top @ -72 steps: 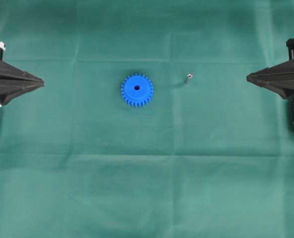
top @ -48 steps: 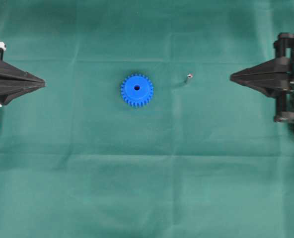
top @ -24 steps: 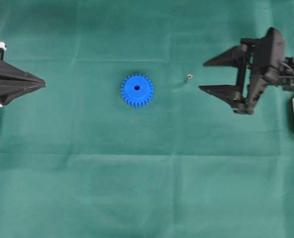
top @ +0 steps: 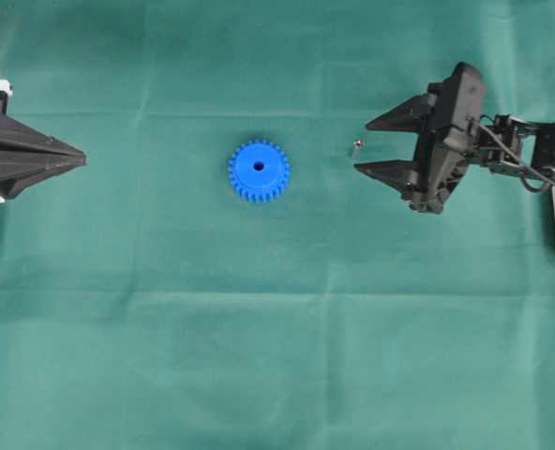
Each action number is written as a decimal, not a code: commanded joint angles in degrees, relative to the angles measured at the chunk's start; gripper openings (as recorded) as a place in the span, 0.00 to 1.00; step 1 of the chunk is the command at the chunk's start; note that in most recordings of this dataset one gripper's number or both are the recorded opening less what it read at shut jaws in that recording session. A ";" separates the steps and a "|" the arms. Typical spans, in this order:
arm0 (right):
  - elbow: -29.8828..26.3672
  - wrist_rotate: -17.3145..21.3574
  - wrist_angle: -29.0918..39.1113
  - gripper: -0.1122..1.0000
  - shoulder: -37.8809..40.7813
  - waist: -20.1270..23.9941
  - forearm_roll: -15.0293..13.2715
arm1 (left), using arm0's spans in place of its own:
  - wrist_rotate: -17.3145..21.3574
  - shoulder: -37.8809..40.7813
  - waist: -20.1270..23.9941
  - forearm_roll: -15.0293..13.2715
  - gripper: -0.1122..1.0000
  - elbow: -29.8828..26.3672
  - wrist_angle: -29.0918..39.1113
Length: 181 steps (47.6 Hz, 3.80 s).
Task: Insert the shaft placed at a random location into the center hole of the medium gear at another random location.
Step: 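Move the right gripper open over the silver shaft and lower around it, then close the right gripper on the silver shaft and lift it, then carry the shaft left with the right gripper over the blue gear's hole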
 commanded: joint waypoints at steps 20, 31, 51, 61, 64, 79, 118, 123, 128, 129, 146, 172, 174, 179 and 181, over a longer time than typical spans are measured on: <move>-2.55 0.00 -1.49 0.77 3.60 -0.35 0.79 | 0.00 0.62 0.09 0.18 0.10 -1.14 0.97; -2.64 -0.18 -1.05 0.35 3.60 -0.70 1.14 | 0.00 0.53 0.18 0.18 0.10 -1.14 1.23; -2.81 -0.26 0.00 0.22 2.29 -0.62 1.14 | -0.09 0.53 0.09 0.18 0.10 -1.14 1.32; -5.36 -0.35 10.28 0.22 -5.19 -0.62 0.97 | -0.09 0.62 0.09 0.18 0.10 -1.14 1.32; -6.68 -0.44 14.33 0.22 -7.47 -0.62 0.97 | -0.09 0.53 0.09 0.18 0.10 -1.14 1.32; -9.14 -0.35 20.83 0.22 -12.48 -0.62 0.97 | -0.18 0.62 0.09 0.18 0.10 -1.05 1.49; -23.91 -0.26 17.58 0.22 1.14 3.34 0.70 | -0.18 0.62 0.09 0.18 0.10 -0.97 1.58; -26.19 -0.26 17.67 0.22 2.81 4.04 0.70 | -0.09 0.62 0.09 0.18 0.10 -0.97 1.58; -27.51 -0.26 17.58 0.22 3.87 4.22 0.70 | -0.18 0.62 0.09 0.18 0.10 -0.97 2.02; -27.69 -0.26 17.67 0.22 4.04 4.22 0.70 | -0.18 0.62 0.09 0.18 0.10 -0.97 2.11; -28.48 -0.26 17.14 0.22 5.80 4.22 0.70 | -0.09 0.62 0.09 0.18 0.10 -1.05 2.55; -28.48 0.00 12.83 0.22 12.83 4.22 1.05 | -0.18 0.62 0.09 0.18 0.10 -0.97 2.55; -28.39 0.00 12.83 0.22 13.10 4.31 1.05 | -0.09 0.62 0.09 0.18 0.10 -0.97 2.46; -28.30 0.00 12.74 0.22 13.36 4.22 1.05 | -0.09 0.53 0.09 0.18 0.10 -0.97 2.55; -28.21 0.00 12.74 0.22 13.27 4.31 1.05 | -0.18 0.62 0.09 0.18 0.10 -0.97 2.55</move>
